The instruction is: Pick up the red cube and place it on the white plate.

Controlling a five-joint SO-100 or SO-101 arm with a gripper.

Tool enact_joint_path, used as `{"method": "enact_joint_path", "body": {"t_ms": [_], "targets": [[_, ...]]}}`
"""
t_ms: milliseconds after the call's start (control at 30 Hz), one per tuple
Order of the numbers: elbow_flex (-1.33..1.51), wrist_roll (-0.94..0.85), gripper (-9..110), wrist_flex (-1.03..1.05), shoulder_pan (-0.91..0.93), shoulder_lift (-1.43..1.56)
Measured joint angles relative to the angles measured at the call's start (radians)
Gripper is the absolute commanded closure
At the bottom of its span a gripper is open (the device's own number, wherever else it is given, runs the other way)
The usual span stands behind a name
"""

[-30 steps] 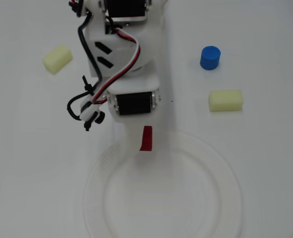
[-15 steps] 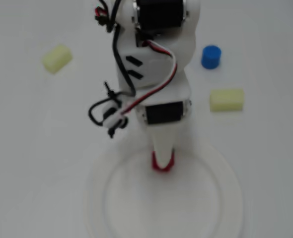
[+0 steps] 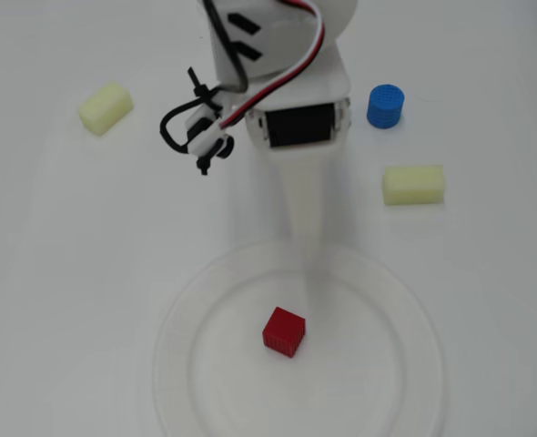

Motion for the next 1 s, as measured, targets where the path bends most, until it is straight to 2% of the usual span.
{"method": "enact_joint_path", "body": {"t_ms": [500,1000], "targets": [[0.696,-0.046,56,-0.015,0.081,0.695],[1.658,-0.147,66,-0.551,0.155,1.632]]}}
